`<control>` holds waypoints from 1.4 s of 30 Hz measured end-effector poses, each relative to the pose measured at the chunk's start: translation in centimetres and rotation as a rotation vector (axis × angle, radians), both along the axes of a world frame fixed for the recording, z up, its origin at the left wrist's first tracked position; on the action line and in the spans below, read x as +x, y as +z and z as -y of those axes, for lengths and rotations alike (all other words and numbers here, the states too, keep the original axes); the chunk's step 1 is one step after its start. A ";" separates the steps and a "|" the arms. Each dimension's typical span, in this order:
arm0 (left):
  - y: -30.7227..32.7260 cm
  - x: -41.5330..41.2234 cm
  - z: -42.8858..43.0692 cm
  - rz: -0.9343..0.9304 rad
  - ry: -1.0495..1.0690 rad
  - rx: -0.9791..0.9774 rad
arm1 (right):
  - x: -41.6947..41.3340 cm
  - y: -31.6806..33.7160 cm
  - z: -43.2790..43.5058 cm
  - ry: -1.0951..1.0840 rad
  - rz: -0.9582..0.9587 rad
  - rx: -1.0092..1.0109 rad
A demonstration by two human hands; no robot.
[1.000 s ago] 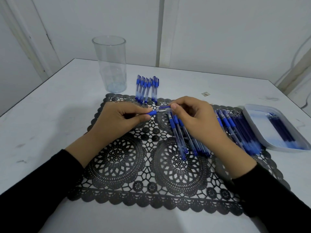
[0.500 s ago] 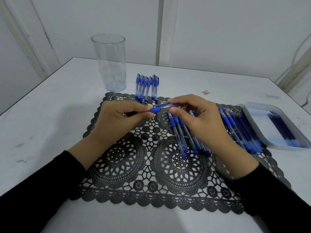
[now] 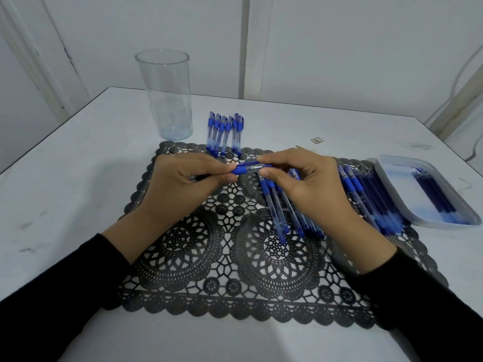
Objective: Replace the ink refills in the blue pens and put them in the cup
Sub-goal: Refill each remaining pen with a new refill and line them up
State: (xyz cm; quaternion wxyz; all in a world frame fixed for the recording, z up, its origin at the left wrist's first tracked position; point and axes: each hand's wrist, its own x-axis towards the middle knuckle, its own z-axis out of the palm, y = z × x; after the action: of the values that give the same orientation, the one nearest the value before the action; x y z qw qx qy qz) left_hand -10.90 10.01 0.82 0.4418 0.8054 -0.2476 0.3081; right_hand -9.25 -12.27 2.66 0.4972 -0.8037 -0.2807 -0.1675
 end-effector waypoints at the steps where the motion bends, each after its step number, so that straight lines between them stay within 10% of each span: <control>1: 0.1 0.0 0.1 -0.009 0.008 0.002 | 0.0 0.1 0.0 0.000 -0.012 0.004; 15: 0.0 0.9 -1.2 -0.207 0.080 0.081 | 0.2 3.5 -0.2 0.037 -0.227 0.318; 30: -1.8 2.0 -1.9 -0.565 0.284 0.665 | 5.3 3.2 -0.8 0.144 -0.475 -0.323; 42: -1.7 2.2 -1.7 -0.639 0.311 0.761 | 8.4 1.6 -2.0 0.185 -0.428 -0.625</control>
State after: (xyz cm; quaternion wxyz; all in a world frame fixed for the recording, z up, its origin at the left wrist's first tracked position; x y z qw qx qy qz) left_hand -8.66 11.67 -0.83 0.1204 0.9901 -0.0723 -0.0026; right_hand -0.80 -10.24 4.22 0.2886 -0.9045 -0.2794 0.1431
